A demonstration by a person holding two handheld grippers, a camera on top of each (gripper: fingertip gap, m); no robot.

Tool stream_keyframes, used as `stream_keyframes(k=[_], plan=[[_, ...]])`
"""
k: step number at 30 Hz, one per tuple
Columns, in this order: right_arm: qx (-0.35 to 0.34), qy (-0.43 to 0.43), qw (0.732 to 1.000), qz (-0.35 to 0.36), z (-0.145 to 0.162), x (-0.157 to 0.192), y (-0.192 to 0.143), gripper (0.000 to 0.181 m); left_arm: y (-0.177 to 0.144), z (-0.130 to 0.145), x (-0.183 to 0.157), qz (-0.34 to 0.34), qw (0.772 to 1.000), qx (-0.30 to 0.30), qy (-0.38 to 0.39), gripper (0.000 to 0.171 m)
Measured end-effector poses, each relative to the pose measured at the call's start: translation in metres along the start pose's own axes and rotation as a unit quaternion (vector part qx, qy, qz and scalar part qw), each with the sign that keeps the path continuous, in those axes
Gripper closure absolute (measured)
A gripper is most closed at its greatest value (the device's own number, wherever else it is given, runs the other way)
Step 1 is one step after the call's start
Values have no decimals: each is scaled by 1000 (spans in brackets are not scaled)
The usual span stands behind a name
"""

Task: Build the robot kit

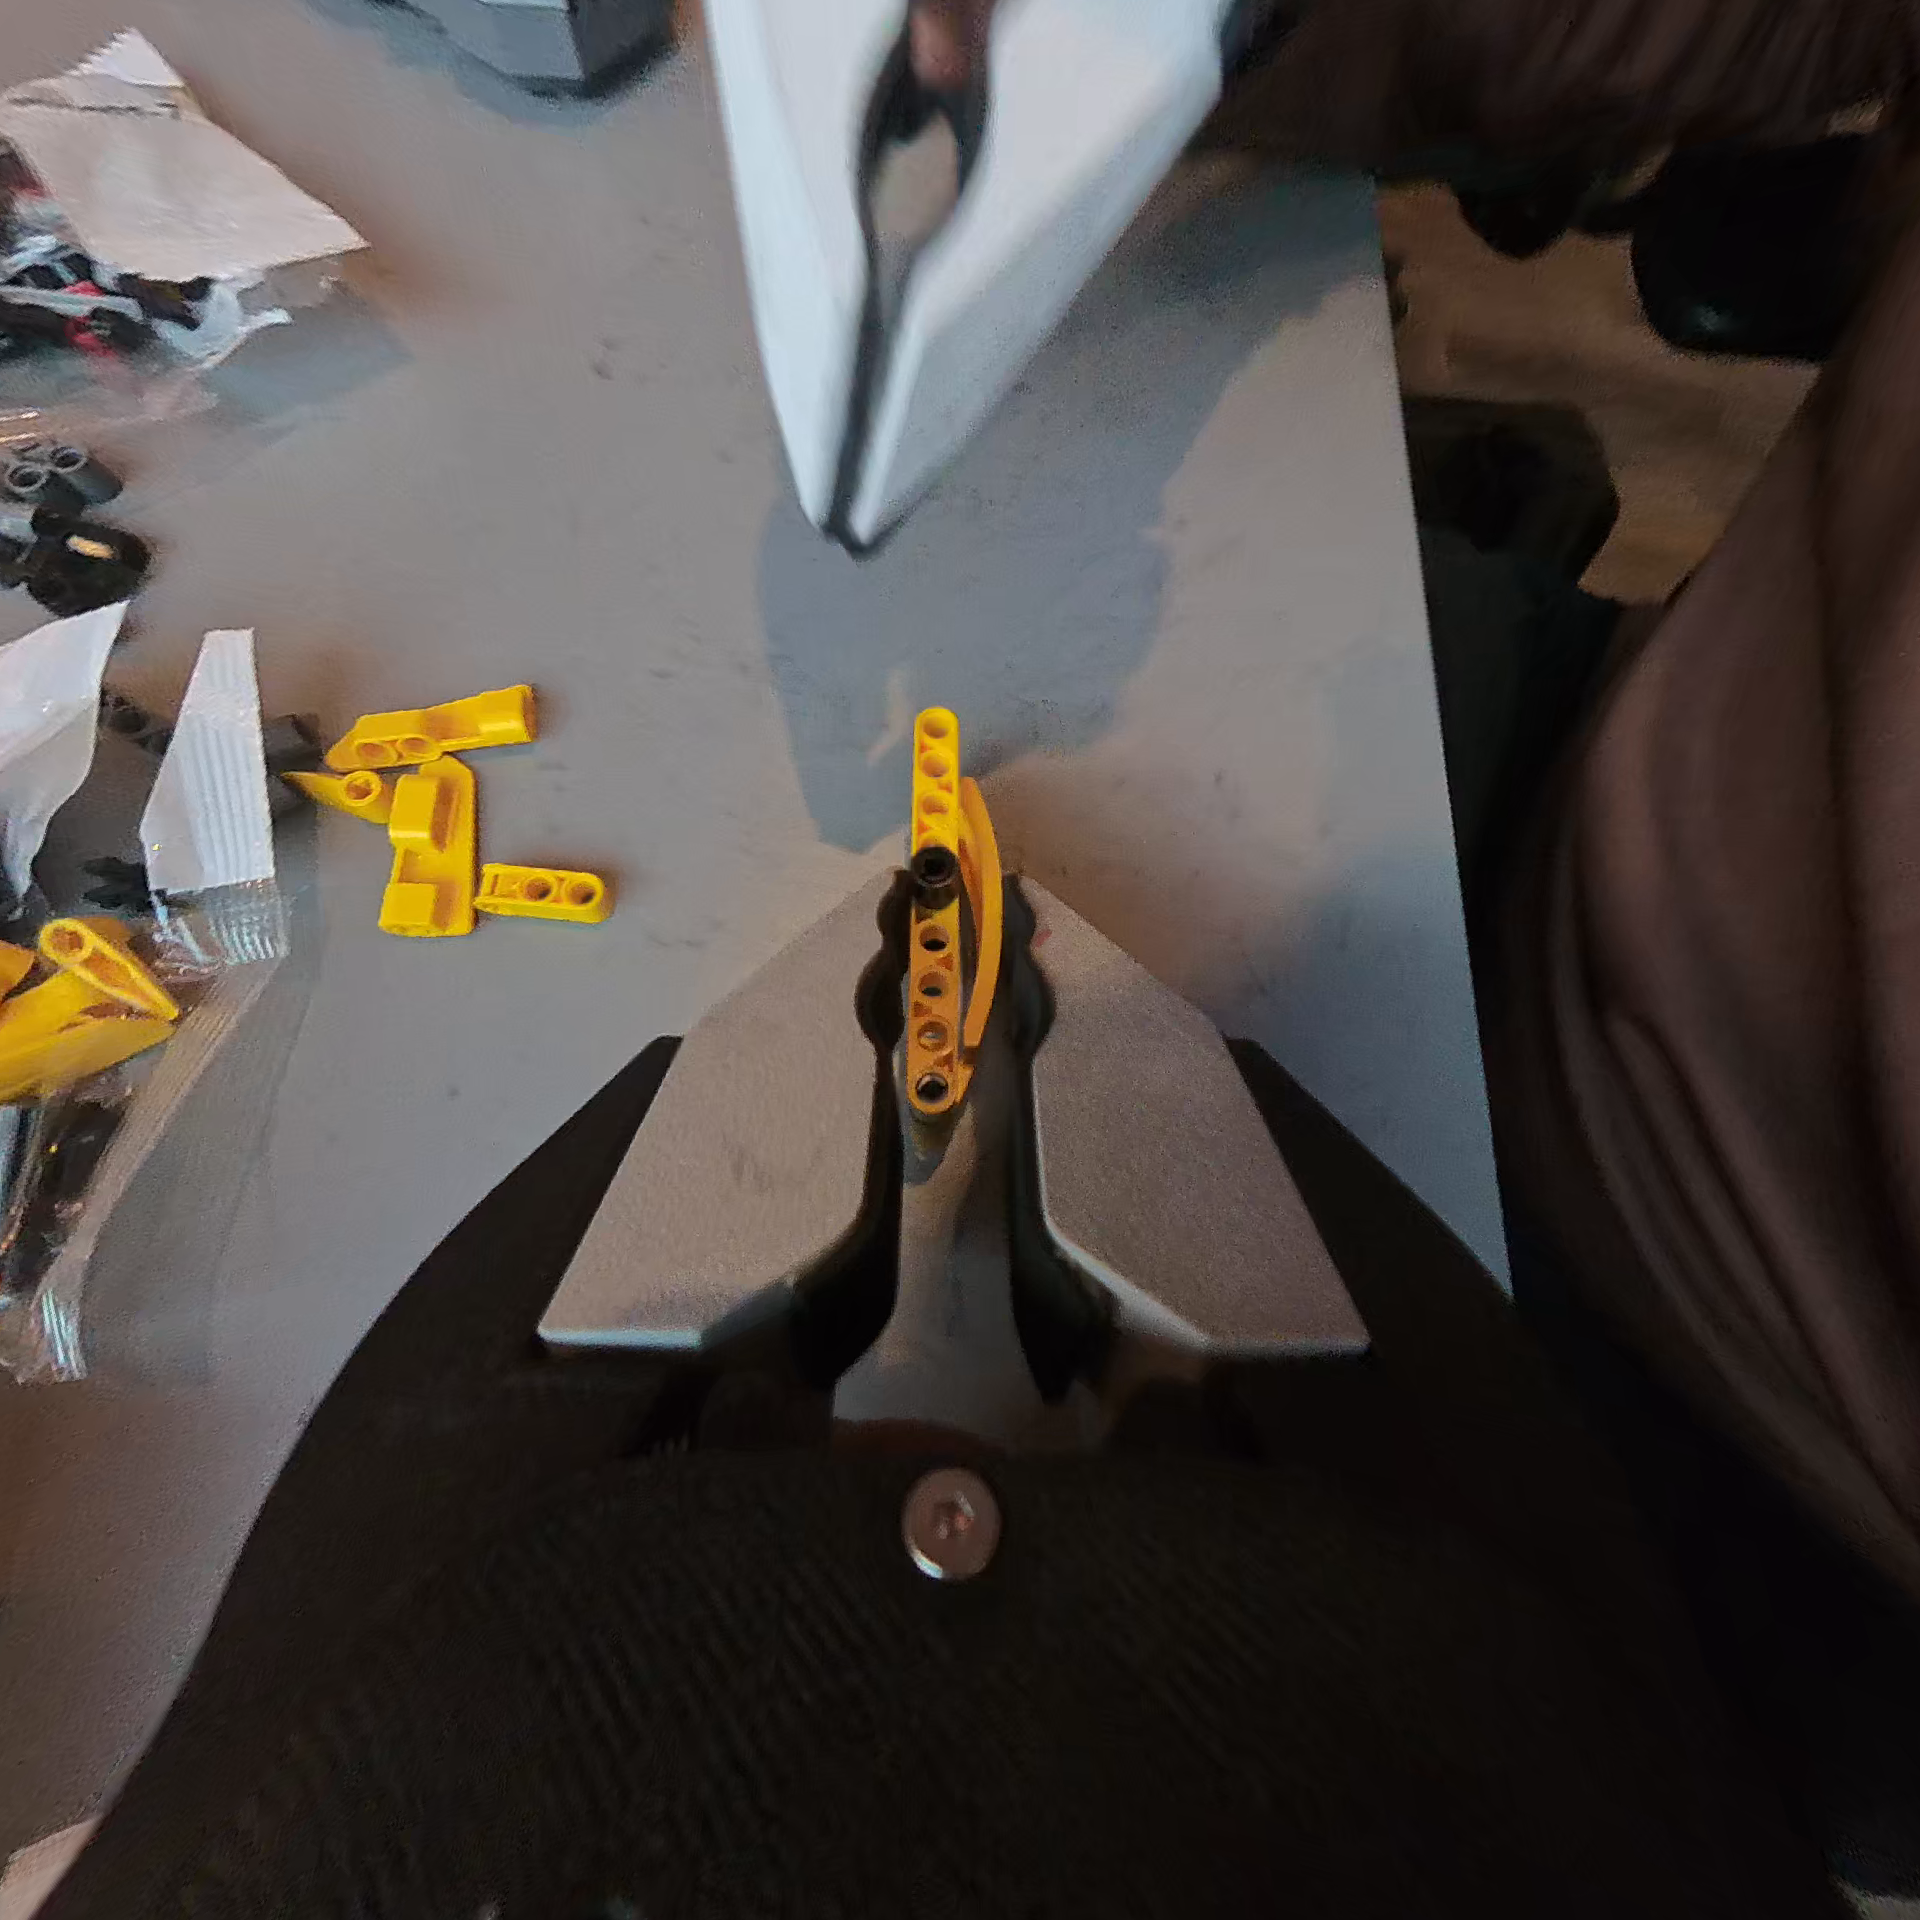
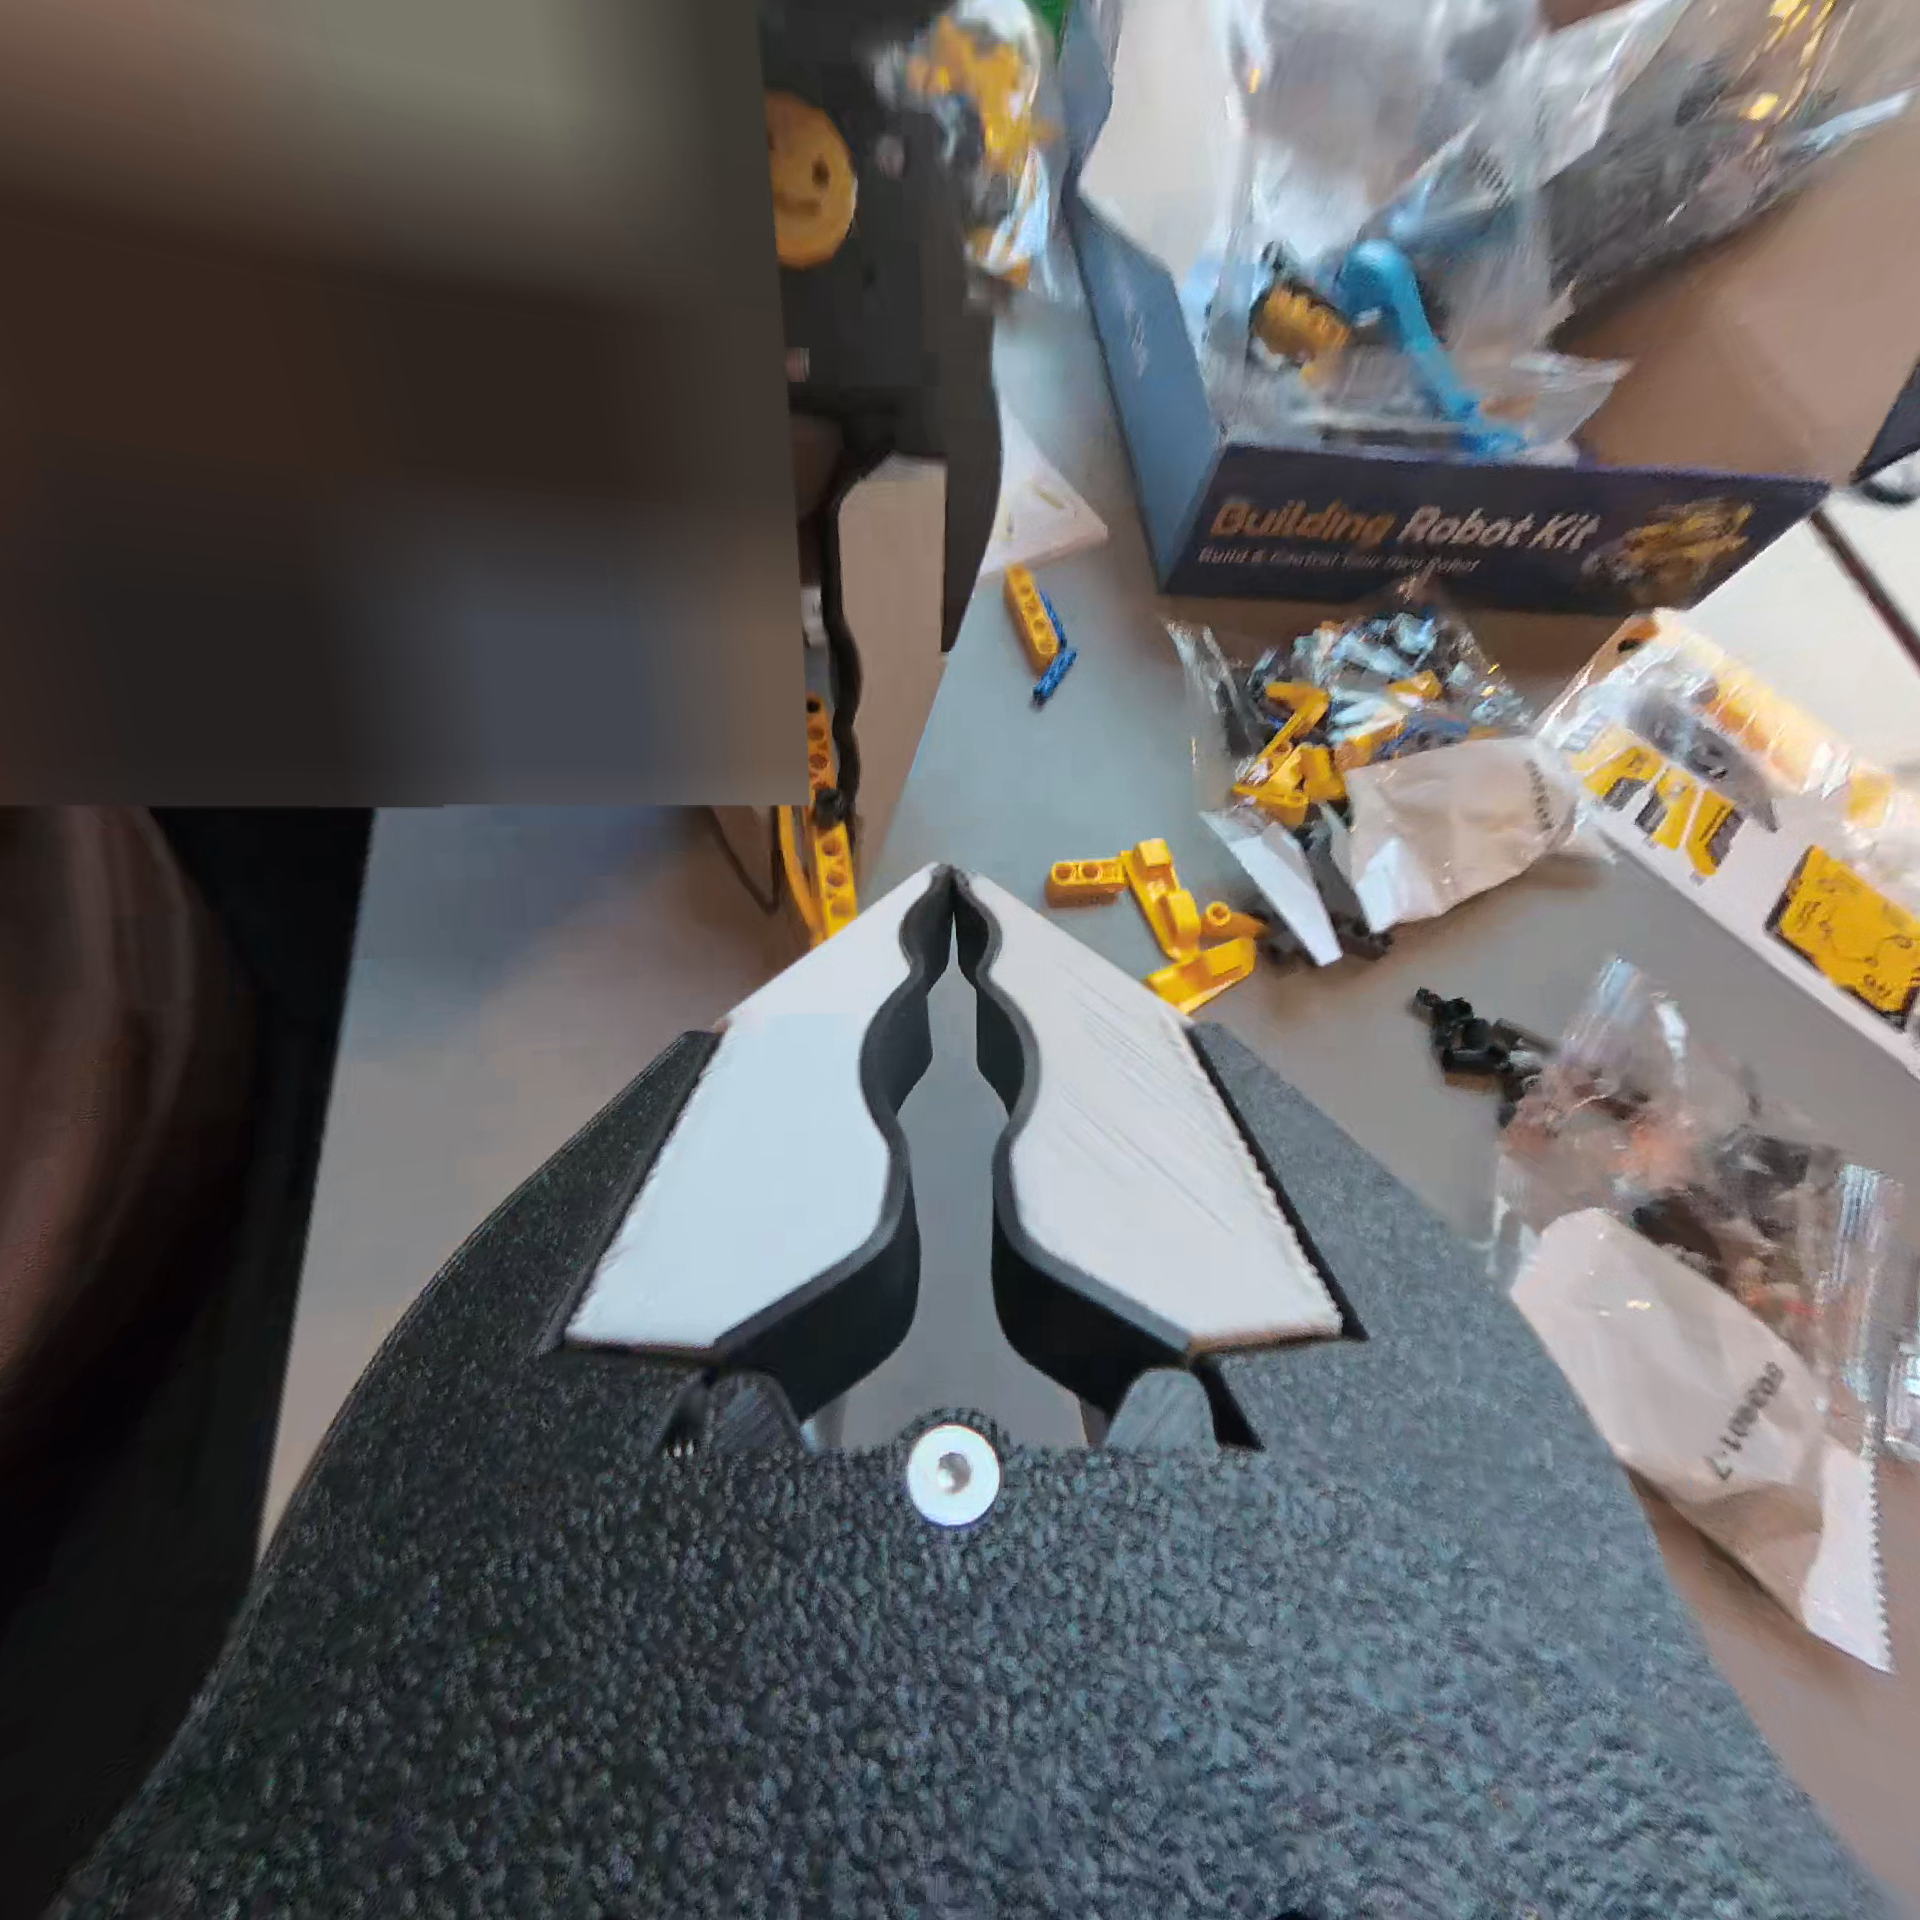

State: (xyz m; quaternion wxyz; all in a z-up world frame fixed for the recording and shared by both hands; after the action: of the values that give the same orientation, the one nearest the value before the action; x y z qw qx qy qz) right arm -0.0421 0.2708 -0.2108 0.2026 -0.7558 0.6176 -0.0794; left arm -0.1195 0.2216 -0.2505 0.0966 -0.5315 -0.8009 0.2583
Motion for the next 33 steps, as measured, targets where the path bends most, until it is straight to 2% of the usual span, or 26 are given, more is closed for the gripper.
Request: stream_keyframes(k=[3,7,10,14,16,19,23,28,29,31,33], plan=[[-4,26,999,-28,11,-1,4,181,-4,-2,10,10,997,-30,-64,159],[-83,84,991,-70,4,-11,-2,146,-18,-17,27,50,970,-133,-200,159],[-99,11,993,-61,0,-6,-5,128,-24,-24,24,121,941,-179,-261,159],[-81,-148,985,-30,-10,9,-8,132,-18,-27,14,200,913,-181,-306,159],[-62,-199,978,-29,-10,15,-5,136,-19,-30,11,237,894,-191,-328,158],[-37,-255,966,-14,-8,20,1,139,-19,-31,7,261,887,-189,-331,159],[-71,-224,972,-27,-13,19,-2,149,-21,-32,4,278,881,-193,-332,159],[-84,-210,974,-32,-14,17,-3,149,-22,-33,5,285,874,-198,-339,159],[-85,-204,975,-29,-14,15,-3,148,-22,-33,6,285,873,-198,-341,159],[-95,-194,976,-7,-16,9,-5,125,-21,-33,5,285,875,-197,-338,159],[-98,-193,976,-28,-16,13,-6,136,-21,-33,4,289,873,-198,-340,159]])
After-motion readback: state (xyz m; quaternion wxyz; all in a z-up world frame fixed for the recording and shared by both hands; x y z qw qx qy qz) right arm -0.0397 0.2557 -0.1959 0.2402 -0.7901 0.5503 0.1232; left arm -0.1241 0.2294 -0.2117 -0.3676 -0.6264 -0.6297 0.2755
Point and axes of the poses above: each gripper's, where its closed fingertips meet, y out along the fingers, z out of its underside, x = y × z across the jaws, the point moved 5 cm from there along -y, back along the fingers, and after that the axes turned 9 degrees about -x, right-handed, at the moved point
